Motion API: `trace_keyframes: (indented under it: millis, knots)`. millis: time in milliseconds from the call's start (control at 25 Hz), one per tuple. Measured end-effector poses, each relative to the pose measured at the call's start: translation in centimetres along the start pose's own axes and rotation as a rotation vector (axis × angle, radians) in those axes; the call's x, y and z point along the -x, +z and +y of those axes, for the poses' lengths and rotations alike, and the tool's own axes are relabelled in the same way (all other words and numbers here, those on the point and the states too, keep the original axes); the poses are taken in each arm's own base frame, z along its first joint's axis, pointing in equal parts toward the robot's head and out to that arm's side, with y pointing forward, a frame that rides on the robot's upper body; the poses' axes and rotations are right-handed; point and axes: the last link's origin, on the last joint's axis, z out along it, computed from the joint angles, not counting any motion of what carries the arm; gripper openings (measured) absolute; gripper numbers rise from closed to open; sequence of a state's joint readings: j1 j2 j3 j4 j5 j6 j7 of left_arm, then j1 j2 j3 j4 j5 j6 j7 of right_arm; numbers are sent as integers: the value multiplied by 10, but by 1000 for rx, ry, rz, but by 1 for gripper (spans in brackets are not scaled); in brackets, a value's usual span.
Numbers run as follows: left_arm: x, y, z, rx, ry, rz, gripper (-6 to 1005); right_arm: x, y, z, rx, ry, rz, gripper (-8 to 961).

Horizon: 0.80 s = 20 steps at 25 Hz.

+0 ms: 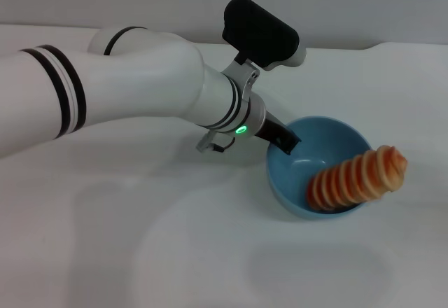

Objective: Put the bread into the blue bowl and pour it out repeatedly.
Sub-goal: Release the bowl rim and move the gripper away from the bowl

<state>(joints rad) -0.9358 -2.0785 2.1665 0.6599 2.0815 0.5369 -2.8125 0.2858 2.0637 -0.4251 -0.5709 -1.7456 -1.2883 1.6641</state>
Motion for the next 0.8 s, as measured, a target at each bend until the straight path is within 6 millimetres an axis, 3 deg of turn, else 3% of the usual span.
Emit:
trace_keyframes:
  millis: [520,800]
  knots:
    - [2,-1,-2,3,-32,-7,93,-1,0,0,1,1,3,444]
    - [2,-4,-3,11,-56,6,316,-1,0,0,-1,1,2,453]
